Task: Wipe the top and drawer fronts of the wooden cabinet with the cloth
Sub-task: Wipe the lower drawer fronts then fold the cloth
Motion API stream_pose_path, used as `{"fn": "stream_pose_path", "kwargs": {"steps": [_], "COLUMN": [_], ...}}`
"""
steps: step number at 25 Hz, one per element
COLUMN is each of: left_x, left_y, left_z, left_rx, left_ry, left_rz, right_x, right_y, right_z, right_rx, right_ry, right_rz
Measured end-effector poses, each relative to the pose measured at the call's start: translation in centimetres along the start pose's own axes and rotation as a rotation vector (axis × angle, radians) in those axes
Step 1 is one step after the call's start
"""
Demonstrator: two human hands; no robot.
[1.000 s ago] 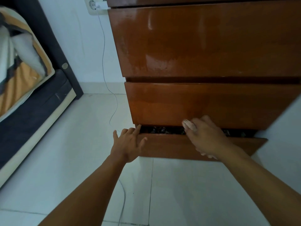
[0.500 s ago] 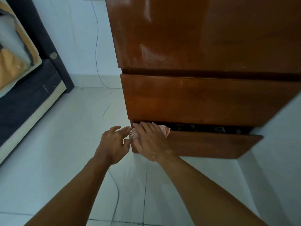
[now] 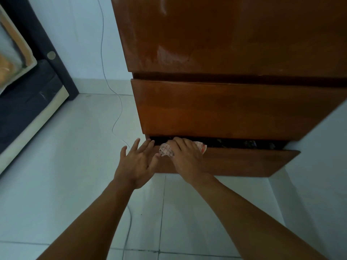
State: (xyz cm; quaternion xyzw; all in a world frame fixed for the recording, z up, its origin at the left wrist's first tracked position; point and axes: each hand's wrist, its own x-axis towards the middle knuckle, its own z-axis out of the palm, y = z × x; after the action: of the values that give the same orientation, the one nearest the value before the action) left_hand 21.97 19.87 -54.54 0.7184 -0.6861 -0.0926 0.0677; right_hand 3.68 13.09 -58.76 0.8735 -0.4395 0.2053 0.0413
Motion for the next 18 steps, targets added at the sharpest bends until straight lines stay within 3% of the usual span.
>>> {"fn": "stream_pose_path", "kwargs": {"steps": [8,12,18], "left_x": [0.3,0.5,0.4], "left_y": [1.2,1.6,1.7], "left_z": [0.3,0.3,0.5], "left_rx": [0.112,0.121,0.111], "left_ry": [-0.040,-0.042,-0.040], "left_rz": [-0.106,-0.139,-0.152], "right_x": [-5.5,-9.9,-14.5], "right_y": [9.8,17.0,24.2], "right_z": [-2.8,-5.3,-7.6], "right_rx": [-0.114,-0.281,-0.320], "right_ry": [0.100,0.022,0.071], "right_rz": [0.065,0.106,0.302]}}
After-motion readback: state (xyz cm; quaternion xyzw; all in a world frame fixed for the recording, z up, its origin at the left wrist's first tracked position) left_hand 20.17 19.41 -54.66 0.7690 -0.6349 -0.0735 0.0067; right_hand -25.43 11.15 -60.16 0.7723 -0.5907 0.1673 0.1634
